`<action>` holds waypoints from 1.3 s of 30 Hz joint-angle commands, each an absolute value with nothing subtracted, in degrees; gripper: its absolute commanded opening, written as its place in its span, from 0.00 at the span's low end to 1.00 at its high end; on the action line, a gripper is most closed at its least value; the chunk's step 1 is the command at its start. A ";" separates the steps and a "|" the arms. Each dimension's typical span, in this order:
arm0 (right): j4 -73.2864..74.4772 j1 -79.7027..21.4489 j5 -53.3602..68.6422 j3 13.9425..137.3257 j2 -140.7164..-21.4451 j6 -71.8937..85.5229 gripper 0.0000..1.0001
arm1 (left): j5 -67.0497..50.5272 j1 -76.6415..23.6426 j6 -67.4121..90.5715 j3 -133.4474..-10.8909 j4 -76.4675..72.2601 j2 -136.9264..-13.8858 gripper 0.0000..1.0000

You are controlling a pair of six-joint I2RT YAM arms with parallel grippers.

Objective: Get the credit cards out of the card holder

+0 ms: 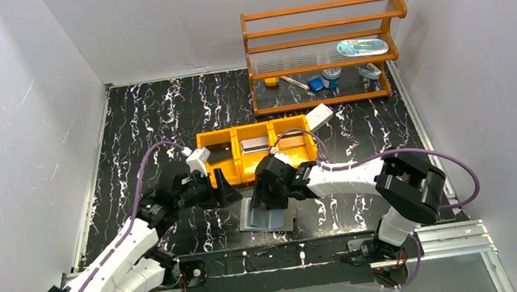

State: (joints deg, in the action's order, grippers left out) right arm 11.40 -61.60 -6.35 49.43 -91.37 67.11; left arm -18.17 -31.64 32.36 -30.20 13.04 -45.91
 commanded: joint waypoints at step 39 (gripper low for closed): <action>6.10 -60.10 -2.48 47.19 -84.74 66.86 0.73 | -31.14 -39.81 45.42 -23.90 -8.39 -70.16 0.10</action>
State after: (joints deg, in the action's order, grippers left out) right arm 5.72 -60.38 -2.15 45.95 -89.01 68.36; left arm -31.94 -39.51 45.87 -22.76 -7.73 -70.43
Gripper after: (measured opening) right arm 0.689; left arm 0.104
